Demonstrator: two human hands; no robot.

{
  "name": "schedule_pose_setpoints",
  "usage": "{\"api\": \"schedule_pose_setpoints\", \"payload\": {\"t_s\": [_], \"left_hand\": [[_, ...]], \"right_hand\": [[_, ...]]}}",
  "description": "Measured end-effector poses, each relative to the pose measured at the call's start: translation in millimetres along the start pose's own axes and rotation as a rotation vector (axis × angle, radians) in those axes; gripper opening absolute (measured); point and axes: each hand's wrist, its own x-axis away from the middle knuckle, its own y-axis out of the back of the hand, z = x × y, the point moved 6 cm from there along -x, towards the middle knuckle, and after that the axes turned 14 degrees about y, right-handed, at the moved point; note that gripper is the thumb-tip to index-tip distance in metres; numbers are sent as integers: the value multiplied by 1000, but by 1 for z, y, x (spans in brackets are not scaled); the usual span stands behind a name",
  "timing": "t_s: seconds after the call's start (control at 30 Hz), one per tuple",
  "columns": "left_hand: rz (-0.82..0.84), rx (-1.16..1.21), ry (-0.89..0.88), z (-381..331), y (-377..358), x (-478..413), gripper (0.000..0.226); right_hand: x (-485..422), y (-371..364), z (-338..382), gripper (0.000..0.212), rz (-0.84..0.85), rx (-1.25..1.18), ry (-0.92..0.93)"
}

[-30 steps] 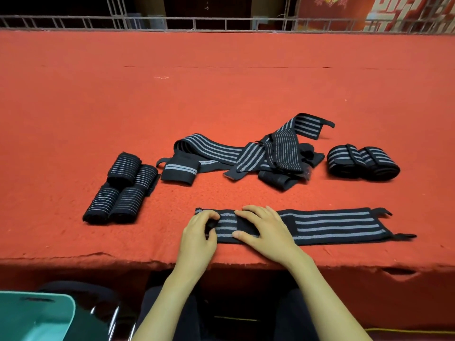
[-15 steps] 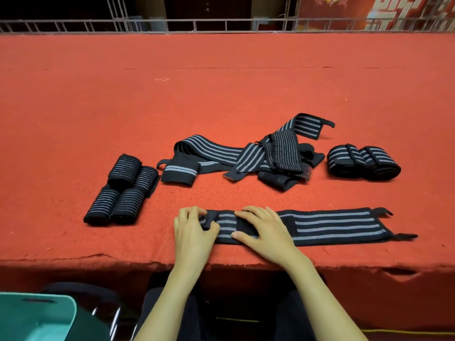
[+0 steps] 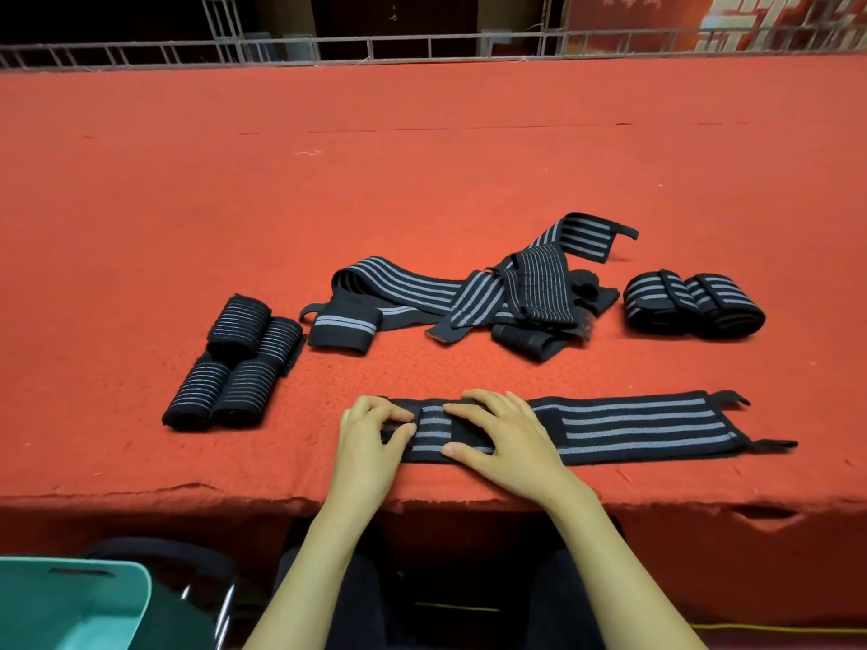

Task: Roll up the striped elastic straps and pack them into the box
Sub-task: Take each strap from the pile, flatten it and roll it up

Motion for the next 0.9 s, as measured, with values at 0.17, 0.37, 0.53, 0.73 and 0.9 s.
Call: {"api": "schedule_pose_setpoints", "payload": {"t_s": [0.17, 0.37, 0.53, 0.73, 0.9], "left_hand": [[-62, -202, 328, 15, 5, -6, 61], [-86, -16, 206, 0, 7, 6, 46], [-150, 187, 146, 3, 18, 9, 44], [-300, 96, -88, 14, 40, 15, 44], [-160, -77, -292, 9, 20, 15, 58]], "right_hand": [[2, 1, 0, 75, 32, -26, 10], [1, -1, 8, 77, 110, 17, -3], [-7, -9, 19, 82, 150, 19, 1], [-39, -37, 53, 66, 172, 9, 54], [-41, -27, 40, 68, 152, -80, 80]]}}
